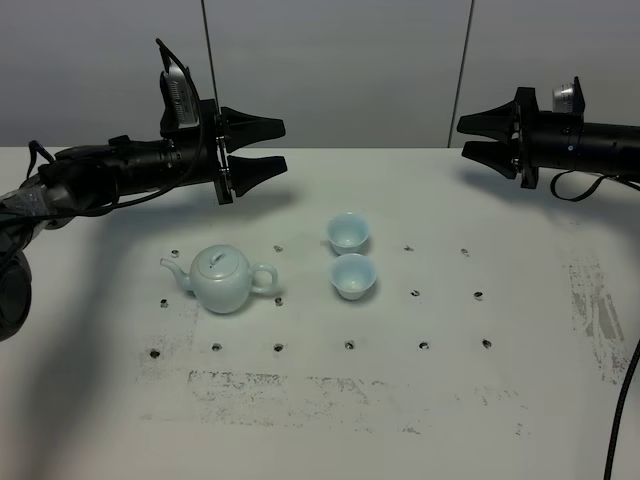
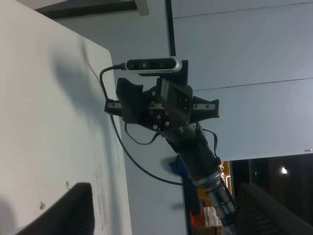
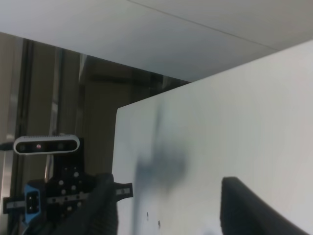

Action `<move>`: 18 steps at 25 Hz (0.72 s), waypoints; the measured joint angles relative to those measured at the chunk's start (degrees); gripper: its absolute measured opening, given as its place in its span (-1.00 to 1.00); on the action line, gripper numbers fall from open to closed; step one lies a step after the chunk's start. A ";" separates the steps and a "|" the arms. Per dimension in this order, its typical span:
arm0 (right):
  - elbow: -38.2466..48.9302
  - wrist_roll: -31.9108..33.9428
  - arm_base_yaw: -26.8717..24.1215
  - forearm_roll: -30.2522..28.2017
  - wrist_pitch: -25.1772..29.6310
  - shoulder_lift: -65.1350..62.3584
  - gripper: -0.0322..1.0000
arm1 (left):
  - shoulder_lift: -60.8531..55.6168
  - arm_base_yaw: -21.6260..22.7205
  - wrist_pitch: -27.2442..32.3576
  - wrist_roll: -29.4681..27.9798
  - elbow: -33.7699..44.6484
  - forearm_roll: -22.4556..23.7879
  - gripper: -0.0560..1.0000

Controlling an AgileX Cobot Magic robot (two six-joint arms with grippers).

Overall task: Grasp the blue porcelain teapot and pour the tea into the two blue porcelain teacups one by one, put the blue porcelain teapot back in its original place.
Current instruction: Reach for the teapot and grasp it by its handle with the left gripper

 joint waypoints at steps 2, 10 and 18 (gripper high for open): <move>0.00 0.00 0.00 0.00 0.00 0.00 -0.01 | 0.00 0.00 0.00 -0.06 0.00 0.00 0.36; 0.00 -1.33 0.00 0.00 0.04 0.00 -0.01 | 0.00 0.00 0.00 1.60 -0.41 0.33 0.36; -1.17 -12.31 0.00 -13.84 -2.88 -4.20 -0.07 | 0.07 -0.27 -0.50 0.46 -19.27 27.61 0.36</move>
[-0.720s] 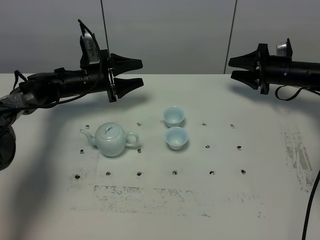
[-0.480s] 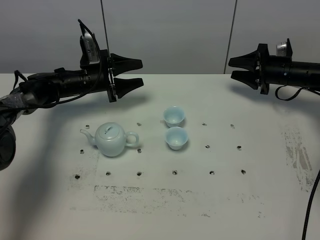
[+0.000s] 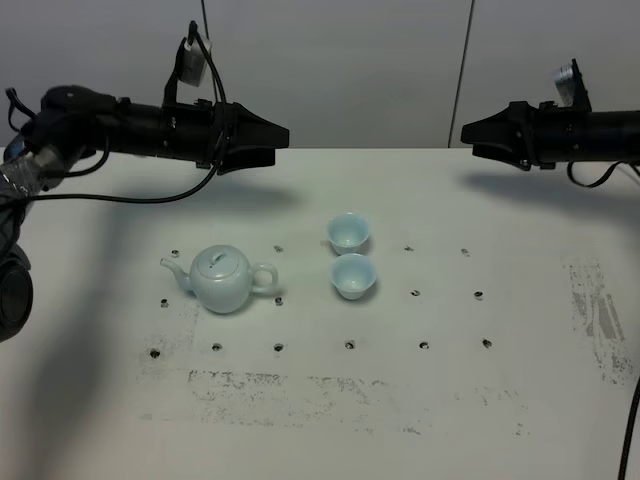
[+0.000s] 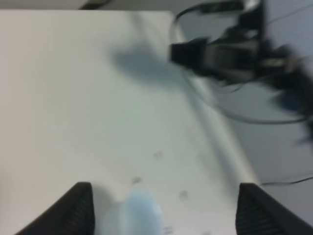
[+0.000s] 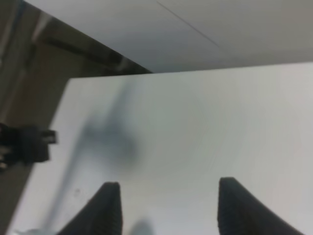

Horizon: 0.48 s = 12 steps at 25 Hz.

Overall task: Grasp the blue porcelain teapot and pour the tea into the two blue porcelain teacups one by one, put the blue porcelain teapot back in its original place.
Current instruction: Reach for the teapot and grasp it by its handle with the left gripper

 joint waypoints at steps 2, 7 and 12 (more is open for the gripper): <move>-1.68 0.35 0.06 -9.09 -2.88 -2.08 -0.09 | -0.05 -0.34 -1.95 -2.61 -6.09 9.84 0.36; -6.82 8.57 0.06 -31.40 -6.75 -3.57 -0.09 | -2.24 -1.83 -6.10 -7.88 -13.00 34.21 0.36; -8.43 18.95 0.01 -47.11 -3.19 -6.25 -0.10 | -10.88 -3.47 -9.41 -10.43 -4.57 49.00 0.34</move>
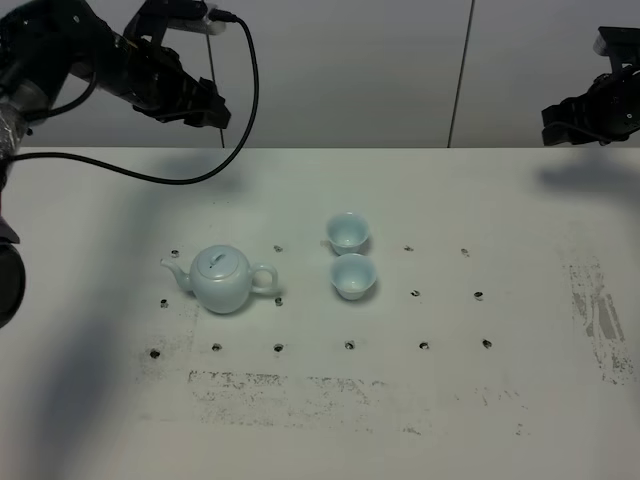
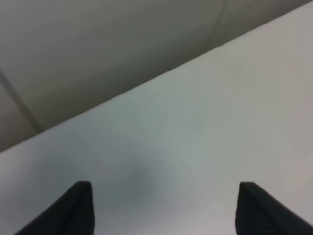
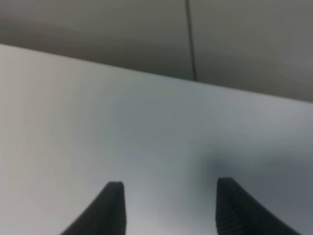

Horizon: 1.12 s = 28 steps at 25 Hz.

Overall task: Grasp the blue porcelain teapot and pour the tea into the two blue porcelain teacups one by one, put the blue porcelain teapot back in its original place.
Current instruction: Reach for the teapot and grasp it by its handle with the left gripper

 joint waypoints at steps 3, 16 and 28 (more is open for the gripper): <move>6.82 1.65 0.00 -3.71 0.49 -7.10 -0.10 | -8.68 -0.68 -3.22 -0.20 11.47 7.92 0.29; 35.69 5.14 1.11 -8.53 -1.85 -33.38 -0.15 | -48.07 -1.32 -32.12 -6.13 63.16 20.03 -0.07; 69.82 5.14 1.11 -5.06 -17.05 -58.59 -0.19 | -50.09 -1.50 -39.92 -6.13 73.49 19.74 -0.07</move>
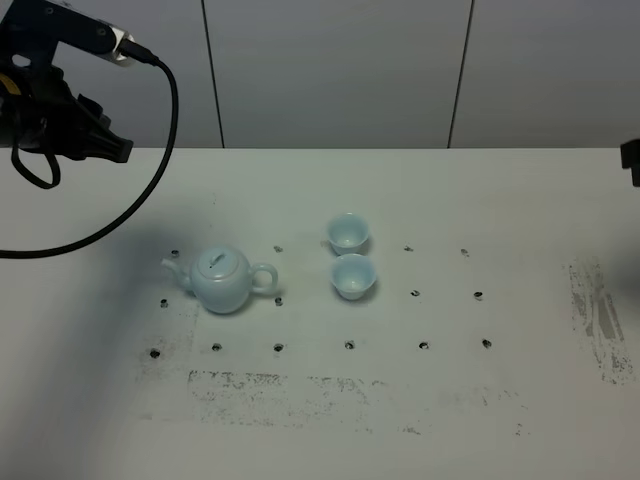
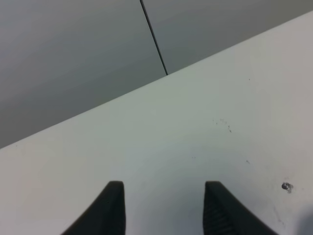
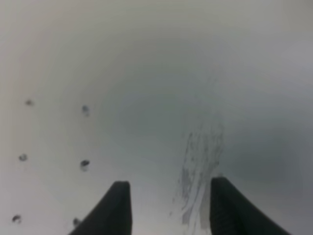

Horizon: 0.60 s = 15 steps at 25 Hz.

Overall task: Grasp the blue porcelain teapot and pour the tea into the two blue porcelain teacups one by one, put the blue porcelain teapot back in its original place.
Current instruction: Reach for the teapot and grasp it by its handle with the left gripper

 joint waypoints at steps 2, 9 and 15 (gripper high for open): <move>4.90 0.00 0.00 0.77 0.10 -4.71 -0.20 | 0.00 -0.57 0.11 0.54 0.00 0.06 -0.07; 17.28 0.06 0.00 3.25 2.16 -22.36 -0.36 | 0.00 -4.21 1.24 4.02 0.00 0.06 -0.07; 22.91 0.34 0.00 3.74 9.19 -40.09 -0.49 | 0.00 -4.53 2.57 4.29 0.00 0.20 -0.07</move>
